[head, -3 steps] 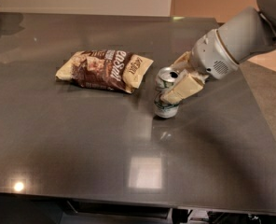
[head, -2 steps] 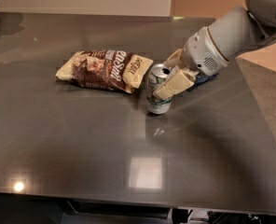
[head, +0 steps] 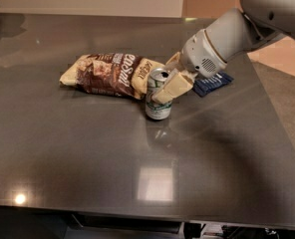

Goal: Move 7up can near brown chip bag

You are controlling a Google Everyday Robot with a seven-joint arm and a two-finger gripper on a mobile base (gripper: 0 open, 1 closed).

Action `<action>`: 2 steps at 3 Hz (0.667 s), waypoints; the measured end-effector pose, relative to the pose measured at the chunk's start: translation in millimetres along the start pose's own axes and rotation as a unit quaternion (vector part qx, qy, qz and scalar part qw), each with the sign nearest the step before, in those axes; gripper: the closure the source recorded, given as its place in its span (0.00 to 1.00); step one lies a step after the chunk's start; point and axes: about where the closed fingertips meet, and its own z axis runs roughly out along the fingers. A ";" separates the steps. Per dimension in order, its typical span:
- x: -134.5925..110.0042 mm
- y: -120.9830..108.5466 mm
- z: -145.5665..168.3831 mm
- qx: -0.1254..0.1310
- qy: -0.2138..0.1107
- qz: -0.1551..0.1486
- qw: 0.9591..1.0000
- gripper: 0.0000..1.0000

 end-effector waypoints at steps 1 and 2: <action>-1.7 -6.7 8.8 -0.006 -0.002 0.003 1.000 0.59; -2.3 -11.9 14.3 -0.005 -0.006 0.007 1.000 0.36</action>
Offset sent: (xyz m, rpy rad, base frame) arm 0.0212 0.0102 -0.0109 0.0238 0.0158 -0.0203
